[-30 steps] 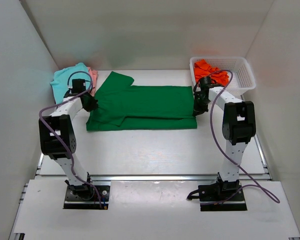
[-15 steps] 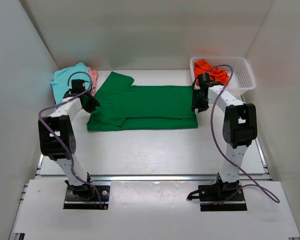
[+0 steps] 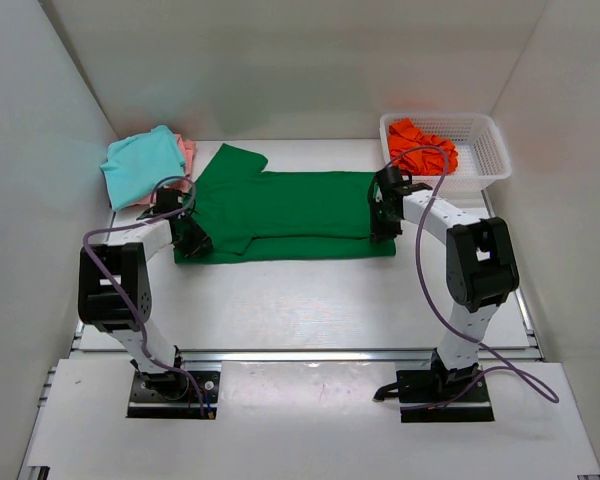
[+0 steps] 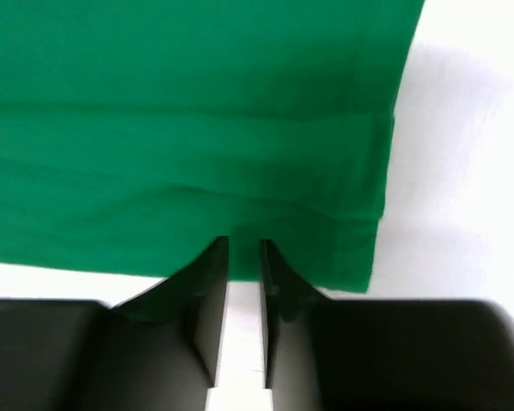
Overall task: Fold and stack the t-shirts
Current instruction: Fold the flattened tshirt in 1/3 of the way
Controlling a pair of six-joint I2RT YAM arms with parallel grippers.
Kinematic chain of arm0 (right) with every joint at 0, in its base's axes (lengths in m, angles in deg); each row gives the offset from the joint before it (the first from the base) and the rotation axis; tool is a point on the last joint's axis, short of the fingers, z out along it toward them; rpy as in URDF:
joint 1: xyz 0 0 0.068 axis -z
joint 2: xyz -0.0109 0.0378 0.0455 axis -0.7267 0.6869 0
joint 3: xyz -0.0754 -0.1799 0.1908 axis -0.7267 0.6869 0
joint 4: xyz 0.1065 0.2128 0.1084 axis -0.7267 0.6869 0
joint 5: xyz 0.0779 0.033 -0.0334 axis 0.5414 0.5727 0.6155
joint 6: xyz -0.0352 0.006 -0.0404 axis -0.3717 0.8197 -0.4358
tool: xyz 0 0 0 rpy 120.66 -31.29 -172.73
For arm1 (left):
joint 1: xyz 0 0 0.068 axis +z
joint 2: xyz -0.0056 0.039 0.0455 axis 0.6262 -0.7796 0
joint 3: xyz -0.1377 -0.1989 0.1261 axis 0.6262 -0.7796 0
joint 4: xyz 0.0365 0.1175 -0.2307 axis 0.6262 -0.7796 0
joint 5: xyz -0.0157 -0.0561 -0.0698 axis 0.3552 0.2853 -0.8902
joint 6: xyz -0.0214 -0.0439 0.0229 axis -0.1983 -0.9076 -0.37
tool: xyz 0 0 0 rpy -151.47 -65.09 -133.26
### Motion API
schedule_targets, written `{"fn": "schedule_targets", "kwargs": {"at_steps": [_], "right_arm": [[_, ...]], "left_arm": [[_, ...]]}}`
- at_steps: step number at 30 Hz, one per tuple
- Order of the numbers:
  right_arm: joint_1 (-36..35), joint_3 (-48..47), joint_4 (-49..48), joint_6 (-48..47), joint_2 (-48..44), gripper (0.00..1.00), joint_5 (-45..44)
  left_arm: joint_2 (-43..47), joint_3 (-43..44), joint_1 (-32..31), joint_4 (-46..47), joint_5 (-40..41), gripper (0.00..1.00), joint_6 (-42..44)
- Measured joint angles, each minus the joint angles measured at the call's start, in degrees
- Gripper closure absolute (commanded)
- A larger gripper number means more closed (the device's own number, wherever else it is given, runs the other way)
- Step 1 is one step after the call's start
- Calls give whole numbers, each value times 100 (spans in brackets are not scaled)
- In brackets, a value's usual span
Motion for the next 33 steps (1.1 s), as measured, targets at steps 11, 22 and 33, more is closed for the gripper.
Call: {"fn": "schedule_targets", "kwargs": {"at_steps": [11,22,33], "right_arm": [[66,369,-334,24,-7,86,125],[149,-337,-671,31,658,76,164],[175,-1012,-1169,61,968,70,142]], "left_arm": [[289,-57,61,87,-2,54,24],[286,-31,101,66,-7,55,15],[286,52,136,26,-9,55,50]]}}
